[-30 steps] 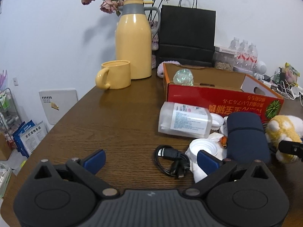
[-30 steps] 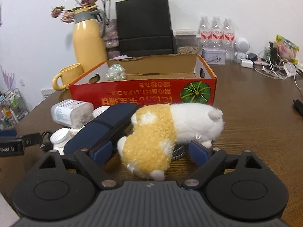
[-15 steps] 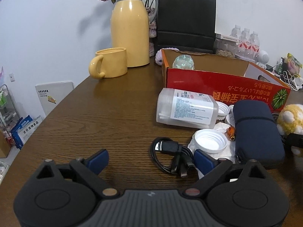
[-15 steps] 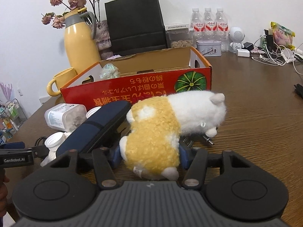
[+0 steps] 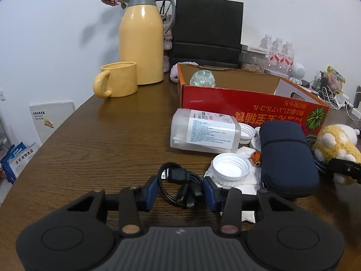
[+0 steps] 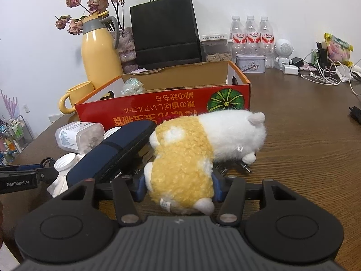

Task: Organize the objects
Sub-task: 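Grasp the black cable with the left tool while the right tool grasps the plush toy, then carry the cable and plush toy over the box and release them inside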

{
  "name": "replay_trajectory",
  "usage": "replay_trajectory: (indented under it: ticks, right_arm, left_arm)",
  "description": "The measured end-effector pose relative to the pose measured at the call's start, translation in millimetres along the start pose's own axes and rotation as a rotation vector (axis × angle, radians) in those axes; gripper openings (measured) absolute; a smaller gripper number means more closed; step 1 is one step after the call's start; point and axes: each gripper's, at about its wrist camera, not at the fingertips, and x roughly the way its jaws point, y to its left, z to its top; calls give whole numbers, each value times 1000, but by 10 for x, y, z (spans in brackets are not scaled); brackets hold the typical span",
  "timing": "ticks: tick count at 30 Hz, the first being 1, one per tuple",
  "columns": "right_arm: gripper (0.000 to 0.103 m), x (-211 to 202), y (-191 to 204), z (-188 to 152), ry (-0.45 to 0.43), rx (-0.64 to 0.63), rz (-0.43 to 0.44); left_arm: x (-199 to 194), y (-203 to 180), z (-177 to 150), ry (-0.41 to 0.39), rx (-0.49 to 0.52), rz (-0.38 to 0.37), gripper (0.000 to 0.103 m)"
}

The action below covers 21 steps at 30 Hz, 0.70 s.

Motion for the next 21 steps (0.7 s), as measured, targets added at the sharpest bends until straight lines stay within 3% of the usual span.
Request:
replay_trajectory:
  ticks: [10,21]
  right_arm:
    - [52,-141,-32,46,-82,-20,-9]
    - [52,-171,-19,458,-226,-68,-12]
  left_arm:
    - [-216,7,134,-83,-6,10,41]
    - [-288,-327,729,-240,36,-45,41]
